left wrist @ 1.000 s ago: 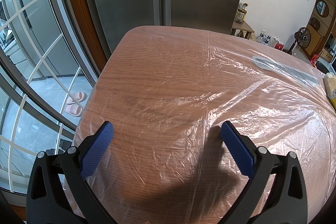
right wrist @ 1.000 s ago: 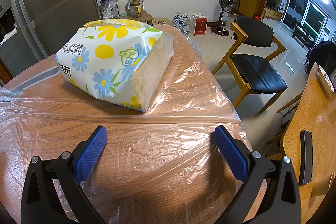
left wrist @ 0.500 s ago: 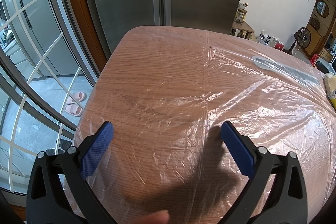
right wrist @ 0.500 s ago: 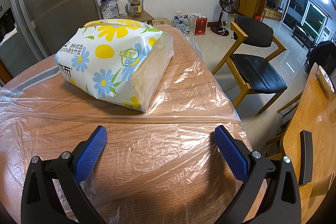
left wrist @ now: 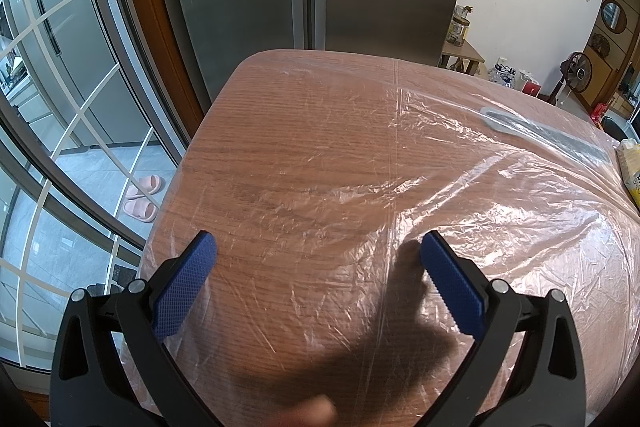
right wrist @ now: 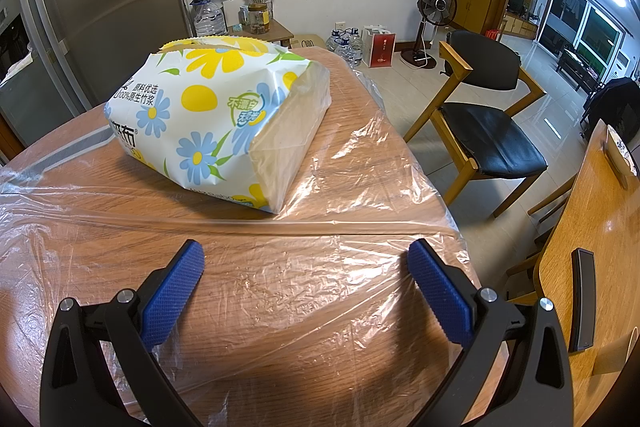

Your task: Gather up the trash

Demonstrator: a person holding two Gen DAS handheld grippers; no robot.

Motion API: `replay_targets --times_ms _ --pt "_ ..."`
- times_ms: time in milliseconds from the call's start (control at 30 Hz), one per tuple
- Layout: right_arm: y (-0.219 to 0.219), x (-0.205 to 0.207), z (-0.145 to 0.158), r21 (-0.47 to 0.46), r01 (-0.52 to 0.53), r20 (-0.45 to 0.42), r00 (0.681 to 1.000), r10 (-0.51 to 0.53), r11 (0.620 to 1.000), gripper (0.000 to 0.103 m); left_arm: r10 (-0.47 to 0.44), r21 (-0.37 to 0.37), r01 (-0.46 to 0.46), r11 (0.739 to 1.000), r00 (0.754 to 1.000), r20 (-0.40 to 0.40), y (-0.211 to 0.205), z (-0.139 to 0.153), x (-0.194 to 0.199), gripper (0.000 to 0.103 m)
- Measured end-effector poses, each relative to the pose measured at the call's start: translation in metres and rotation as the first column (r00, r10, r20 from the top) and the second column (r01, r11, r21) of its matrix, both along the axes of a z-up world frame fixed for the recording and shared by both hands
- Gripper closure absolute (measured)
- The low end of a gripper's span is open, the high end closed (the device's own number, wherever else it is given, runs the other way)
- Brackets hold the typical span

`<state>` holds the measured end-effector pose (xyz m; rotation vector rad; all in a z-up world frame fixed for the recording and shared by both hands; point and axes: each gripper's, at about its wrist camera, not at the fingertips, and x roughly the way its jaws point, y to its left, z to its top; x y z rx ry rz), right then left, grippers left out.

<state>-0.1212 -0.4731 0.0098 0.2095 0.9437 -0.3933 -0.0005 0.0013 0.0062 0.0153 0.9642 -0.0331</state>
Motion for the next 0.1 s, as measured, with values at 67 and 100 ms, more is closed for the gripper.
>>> replay_targets --times_ms 67,100 --pt "-0.0001 -0.0001 -0.0003 0.000 0.000 0.000 1.000 0.000 1.000 0.004 0.000 0.000 0.000 1.000 1.000 0.000 0.0000 -0.0001 -0.0001 0.001" --pt "0.0000 0.0000 0.0000 0.000 0.000 0.000 1.000 0.000 1.000 0.004 0.000 0.000 0.000 1.000 1.000 0.000 -0.0001 0.0000 0.0000 0.001"
